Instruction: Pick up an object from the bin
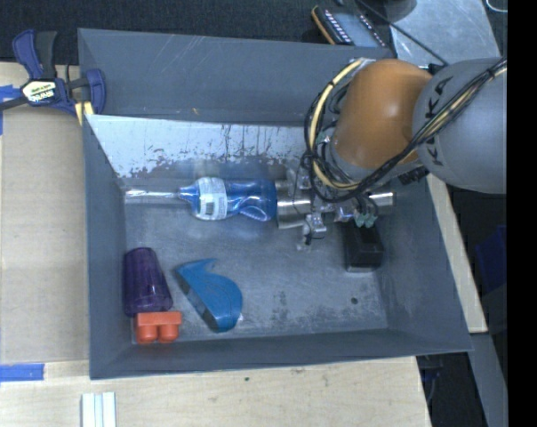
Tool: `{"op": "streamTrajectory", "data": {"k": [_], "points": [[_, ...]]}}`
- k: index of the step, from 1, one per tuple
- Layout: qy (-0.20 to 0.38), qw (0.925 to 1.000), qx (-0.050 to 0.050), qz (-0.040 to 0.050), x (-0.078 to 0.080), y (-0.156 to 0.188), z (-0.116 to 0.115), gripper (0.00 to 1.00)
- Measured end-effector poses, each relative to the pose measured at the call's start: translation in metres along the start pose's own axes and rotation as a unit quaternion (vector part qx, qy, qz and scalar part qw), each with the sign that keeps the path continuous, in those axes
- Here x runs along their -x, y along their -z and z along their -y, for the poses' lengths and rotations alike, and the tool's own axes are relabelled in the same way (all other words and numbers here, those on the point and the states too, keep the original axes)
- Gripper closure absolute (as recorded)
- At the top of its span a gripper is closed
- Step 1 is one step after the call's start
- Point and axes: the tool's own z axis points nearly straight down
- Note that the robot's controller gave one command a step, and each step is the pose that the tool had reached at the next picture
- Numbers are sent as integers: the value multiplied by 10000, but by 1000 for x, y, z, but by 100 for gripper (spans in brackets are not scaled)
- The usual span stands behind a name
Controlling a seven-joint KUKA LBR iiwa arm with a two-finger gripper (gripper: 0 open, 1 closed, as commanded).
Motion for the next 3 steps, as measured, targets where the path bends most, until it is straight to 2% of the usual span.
{"op": "streamTrajectory", "data": {"k": [1, 2, 3], "points": [[81, 9999, 3, 124, 12, -7, 2, 0], [58, 10000, -1, 46, 5, 3, 7, 0], [59, 9997, -8, 238, 11, -2, 7, 0]]}}
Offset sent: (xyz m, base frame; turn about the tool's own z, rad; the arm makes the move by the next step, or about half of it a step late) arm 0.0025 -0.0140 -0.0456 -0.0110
